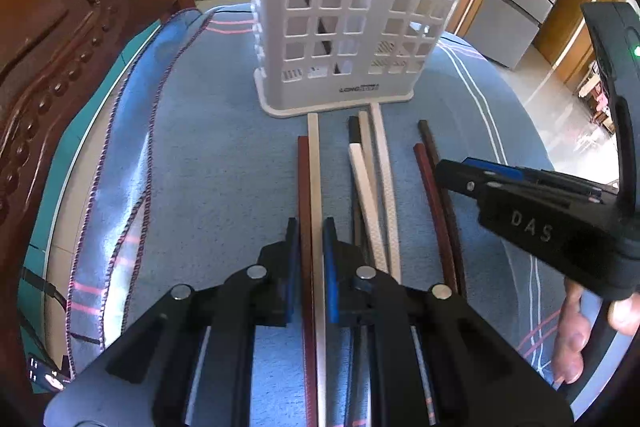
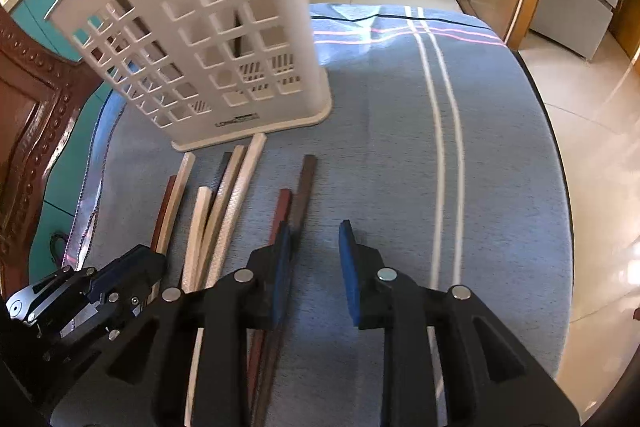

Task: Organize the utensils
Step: 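Lower both grippers back to the remaining chopsticks on the cloth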

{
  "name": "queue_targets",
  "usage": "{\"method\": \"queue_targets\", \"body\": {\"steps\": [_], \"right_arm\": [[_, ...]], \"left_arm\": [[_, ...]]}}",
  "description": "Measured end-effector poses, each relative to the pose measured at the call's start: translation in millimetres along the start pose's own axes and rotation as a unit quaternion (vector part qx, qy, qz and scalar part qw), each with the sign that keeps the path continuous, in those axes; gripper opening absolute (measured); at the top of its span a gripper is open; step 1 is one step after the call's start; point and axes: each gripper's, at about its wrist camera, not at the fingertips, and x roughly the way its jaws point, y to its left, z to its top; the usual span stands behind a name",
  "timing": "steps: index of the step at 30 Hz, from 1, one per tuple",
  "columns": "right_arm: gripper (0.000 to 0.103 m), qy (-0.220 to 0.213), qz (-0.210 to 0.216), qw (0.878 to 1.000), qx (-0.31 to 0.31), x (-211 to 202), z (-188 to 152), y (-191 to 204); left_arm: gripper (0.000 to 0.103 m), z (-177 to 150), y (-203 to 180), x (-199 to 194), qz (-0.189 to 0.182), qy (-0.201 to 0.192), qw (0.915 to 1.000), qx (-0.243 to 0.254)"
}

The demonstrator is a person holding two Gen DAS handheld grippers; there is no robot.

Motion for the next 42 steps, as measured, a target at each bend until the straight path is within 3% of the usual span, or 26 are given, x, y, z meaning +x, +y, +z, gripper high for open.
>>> {"method": "queue_targets", "body": {"steps": [8,14,24,36,42], "right_arm": [[0.027,-0.004,-0.018,1.0,-0.022,4.5,-5.7,15.3],[0.014,0.004,-0.029,0.999,-0.027,4.4,-5.6,14.7],[0.013,0.006,-0.051,0.999,-0.004,-6.8,-3.1,-15.2],[0.015,0.007,-0.053,0.999,-0.005,-9.7,-4.0,-12.7],[0.022,0.015,-0.056,0.998,-0.011,-3.9,-7.6,-9.2]], "left_arm": [[0.013,0.3,6.6,2.5,0.006,0.007,1.0,-0.003],[0.013,4.2,7.6,6.1,-0.001,0.008,0.9999,-0.008],[0.013,2.6,7.8,5.9,0.002,0.007,1.0,-0.004],[0.013,0.0,1.7,4.3,0.01,0.003,0.9999,0.006],[0.013,-0.5,1.7,3.0,0.008,0.003,0.9999,0.007]]}}
